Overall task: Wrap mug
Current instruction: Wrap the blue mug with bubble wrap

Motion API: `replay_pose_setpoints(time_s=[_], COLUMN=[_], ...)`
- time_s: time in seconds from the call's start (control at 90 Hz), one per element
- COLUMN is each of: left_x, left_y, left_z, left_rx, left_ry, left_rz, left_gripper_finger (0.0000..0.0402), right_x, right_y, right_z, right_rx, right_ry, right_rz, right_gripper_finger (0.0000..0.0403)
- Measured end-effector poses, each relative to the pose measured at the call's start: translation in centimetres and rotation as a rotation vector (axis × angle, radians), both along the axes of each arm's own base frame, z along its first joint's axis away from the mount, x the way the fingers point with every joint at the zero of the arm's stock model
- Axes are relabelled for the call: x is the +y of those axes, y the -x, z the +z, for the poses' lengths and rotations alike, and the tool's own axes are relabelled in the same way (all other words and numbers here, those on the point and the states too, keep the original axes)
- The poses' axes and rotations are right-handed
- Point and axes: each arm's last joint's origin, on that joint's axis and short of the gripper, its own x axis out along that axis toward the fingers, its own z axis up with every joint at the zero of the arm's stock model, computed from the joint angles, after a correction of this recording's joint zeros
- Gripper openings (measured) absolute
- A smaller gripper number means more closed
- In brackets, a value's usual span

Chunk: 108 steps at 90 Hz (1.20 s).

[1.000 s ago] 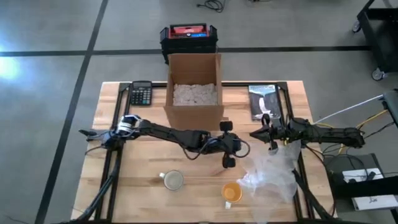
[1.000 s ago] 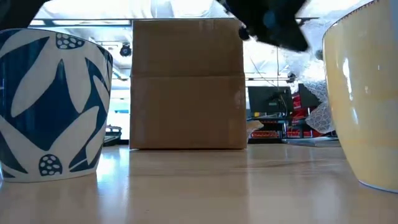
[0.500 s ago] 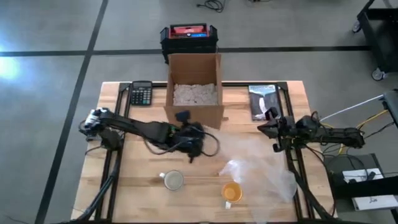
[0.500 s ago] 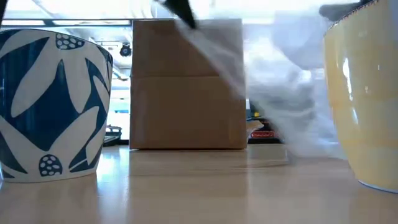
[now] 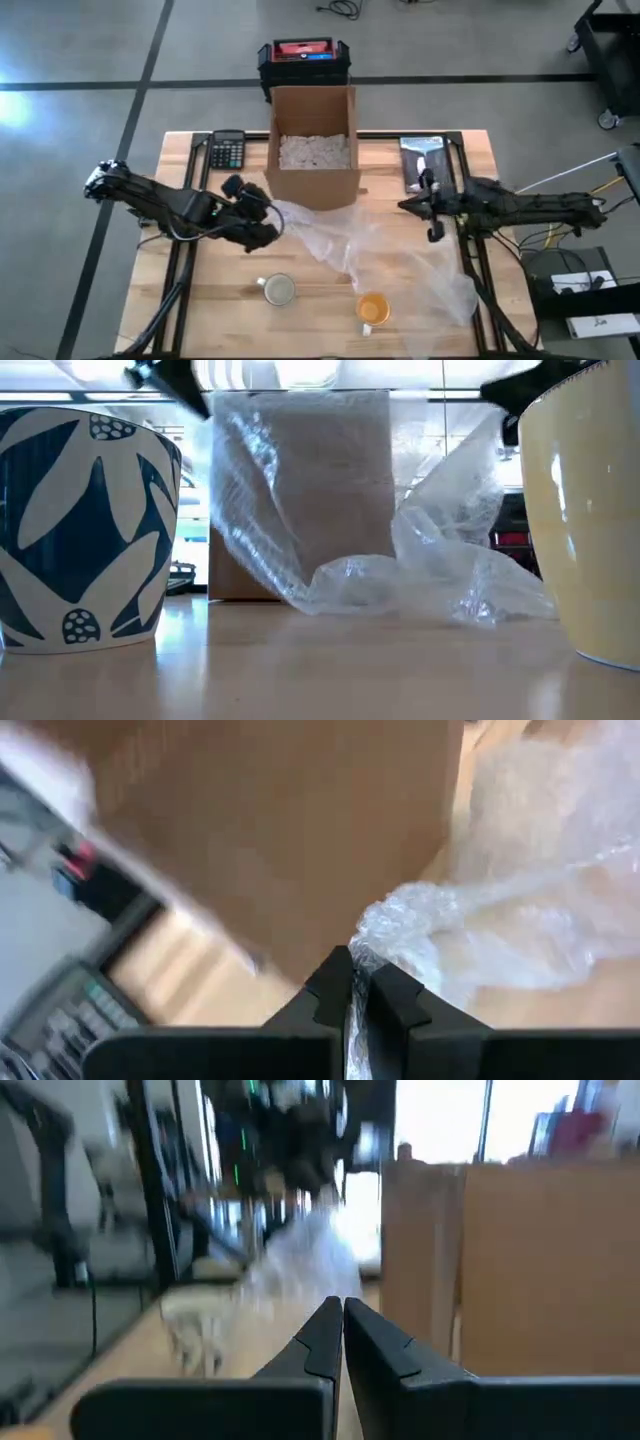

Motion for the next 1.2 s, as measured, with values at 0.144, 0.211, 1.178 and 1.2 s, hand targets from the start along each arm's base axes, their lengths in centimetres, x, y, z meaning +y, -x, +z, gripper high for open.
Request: replay_pose_setpoints(time_s=[0.144, 0.211, 1.178, 1.2], left_x=[0.1, 0.2, -2.3, -2.4], left_y=[1.4, 1.8, 5.3, 5.4], left_z=[-2.6, -3.7, -7.6, -7.6], left_rx=[0.023, 0.042, 0.254, 0.254], left_ry=[0.059, 0.07, 0.428, 0.429], left_rz=[0.043, 0.064, 0.235, 0.239], left_gripper_finger=[0.0, 0.0, 0.0, 0.0], right_x=[0.8, 1.6, 6.0, 6.0], right_y=[-3.5, -5.1, -9.4, -9.3], right_z=[2.0, 3.0, -7.5, -7.4], right_rx=[0.123, 0.169, 1.308, 1.309], right_ry=[-0.008, 0.013, 0.237, 0.242], right_rz=[0.079, 0.138, 0.032, 0.036], right_gripper_finger=[0.0, 0.0, 0.0, 0.0])
